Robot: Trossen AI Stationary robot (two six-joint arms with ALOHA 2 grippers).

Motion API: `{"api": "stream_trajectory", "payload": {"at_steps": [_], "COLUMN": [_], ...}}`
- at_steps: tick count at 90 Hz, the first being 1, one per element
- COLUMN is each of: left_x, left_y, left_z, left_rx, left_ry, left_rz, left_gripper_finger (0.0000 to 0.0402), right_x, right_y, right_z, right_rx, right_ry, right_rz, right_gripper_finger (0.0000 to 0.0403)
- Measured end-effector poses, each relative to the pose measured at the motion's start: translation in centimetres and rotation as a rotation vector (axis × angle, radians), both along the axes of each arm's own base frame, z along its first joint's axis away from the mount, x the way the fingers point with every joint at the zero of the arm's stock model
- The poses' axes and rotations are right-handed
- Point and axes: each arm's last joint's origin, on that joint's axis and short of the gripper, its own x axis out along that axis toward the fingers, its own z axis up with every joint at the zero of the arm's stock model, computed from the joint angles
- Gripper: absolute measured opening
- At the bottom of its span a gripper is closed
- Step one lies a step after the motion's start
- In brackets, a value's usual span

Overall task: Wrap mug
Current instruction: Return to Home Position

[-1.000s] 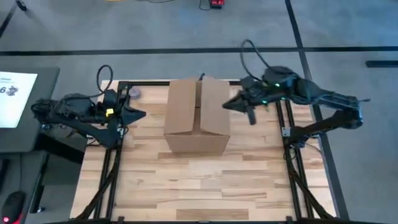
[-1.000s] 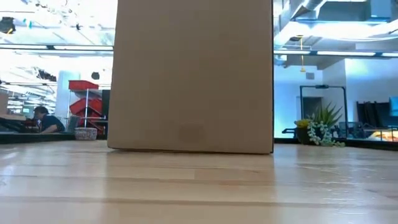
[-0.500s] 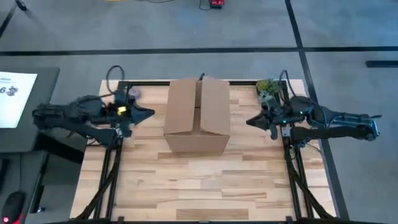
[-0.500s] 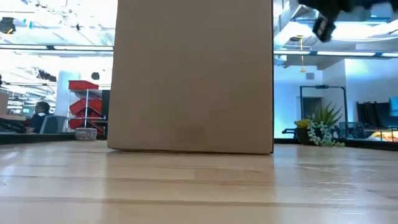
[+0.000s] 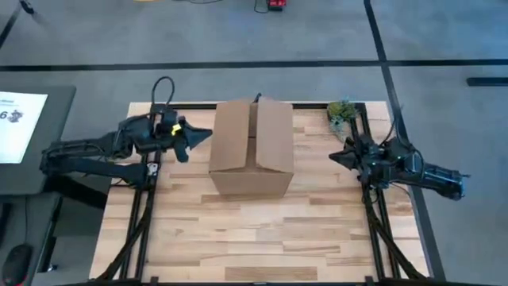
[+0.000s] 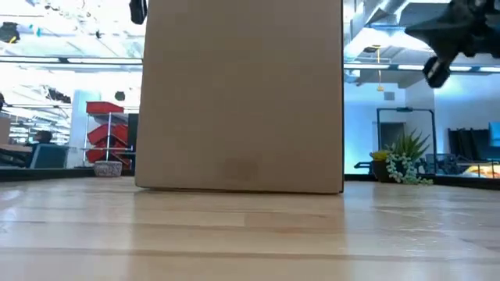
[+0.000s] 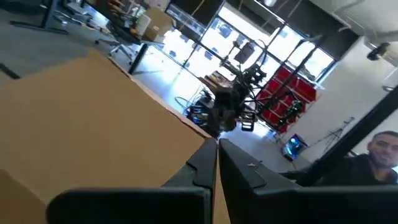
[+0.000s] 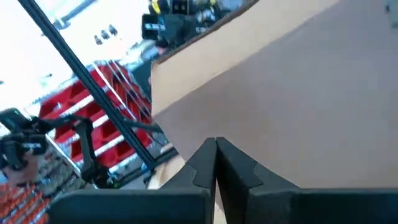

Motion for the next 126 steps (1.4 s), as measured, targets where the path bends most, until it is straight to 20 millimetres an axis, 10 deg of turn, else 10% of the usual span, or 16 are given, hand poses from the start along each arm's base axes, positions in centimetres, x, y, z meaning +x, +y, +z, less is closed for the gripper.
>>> {"api": "stream_trajectory", "payload": {"at_steps": [40,126], "left_x": [-0.1,-0.2], "left_y": [0.6,0.8], "left_z": [0.1,0.2], "left_rx": [0.009,0.096], "left_ry": [-0.007,0.006], "left_rz": [0.058,0.129], "left_gripper_finger": [0.0000,0.0000], "right_x": [1.9,1.9], "right_y": [-0.9,2.3], "right_z": [-5.7,-5.6], "right_rx": [0.107,0.116], "right_ry": [0.111,0.072], "right_rz": [-0.159,0.183], "right_gripper_finger": [0.0000,0.0000]}}
